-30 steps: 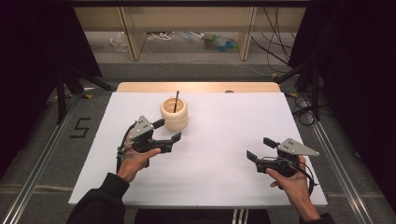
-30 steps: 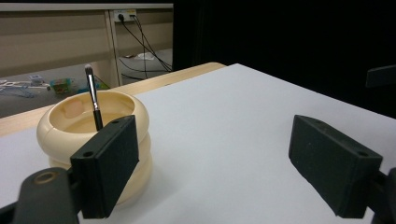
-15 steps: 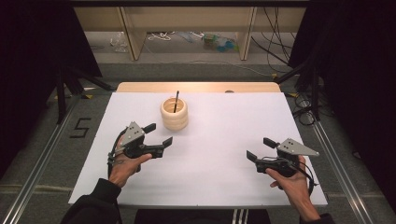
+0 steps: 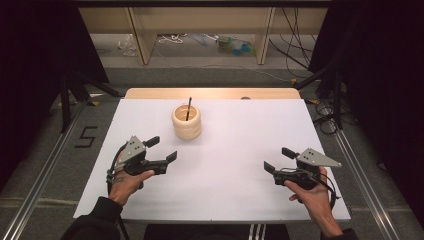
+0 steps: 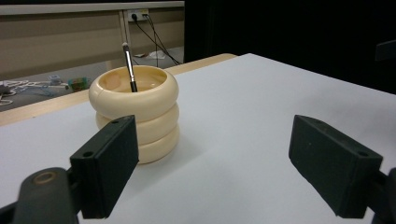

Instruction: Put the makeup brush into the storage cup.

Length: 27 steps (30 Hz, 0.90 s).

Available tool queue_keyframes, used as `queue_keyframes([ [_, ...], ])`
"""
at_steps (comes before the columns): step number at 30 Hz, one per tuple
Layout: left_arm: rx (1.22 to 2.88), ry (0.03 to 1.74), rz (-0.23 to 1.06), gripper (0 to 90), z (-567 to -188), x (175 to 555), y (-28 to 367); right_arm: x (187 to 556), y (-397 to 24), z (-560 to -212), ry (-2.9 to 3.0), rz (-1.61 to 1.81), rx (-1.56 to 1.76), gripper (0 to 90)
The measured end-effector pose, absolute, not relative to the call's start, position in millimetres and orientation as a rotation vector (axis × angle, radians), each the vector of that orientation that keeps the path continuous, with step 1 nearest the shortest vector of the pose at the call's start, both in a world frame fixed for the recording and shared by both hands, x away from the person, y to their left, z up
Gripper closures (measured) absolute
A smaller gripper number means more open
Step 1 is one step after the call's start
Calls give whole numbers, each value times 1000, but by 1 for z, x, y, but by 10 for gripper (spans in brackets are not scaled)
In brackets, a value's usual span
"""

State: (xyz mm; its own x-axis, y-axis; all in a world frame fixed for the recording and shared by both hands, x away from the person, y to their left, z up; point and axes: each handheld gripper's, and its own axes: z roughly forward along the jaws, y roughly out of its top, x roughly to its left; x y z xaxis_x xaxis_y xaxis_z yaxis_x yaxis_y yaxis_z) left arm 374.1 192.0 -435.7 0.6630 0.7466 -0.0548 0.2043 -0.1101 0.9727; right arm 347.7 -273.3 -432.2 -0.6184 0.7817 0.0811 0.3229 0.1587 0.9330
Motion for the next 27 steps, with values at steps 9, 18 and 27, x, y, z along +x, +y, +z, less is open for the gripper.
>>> queue_keyframes([
  [9,1654,789,560,159,-438,370,196,348,-273,-432,2024,1464,1045,156],
  [18,1640,813,576,159,-437,366,201,350,-273,-433,2006,1466,997,156],
  [27,1631,820,589,159,-437,361,208,351,-273,-433,1997,1482,992,156],
])
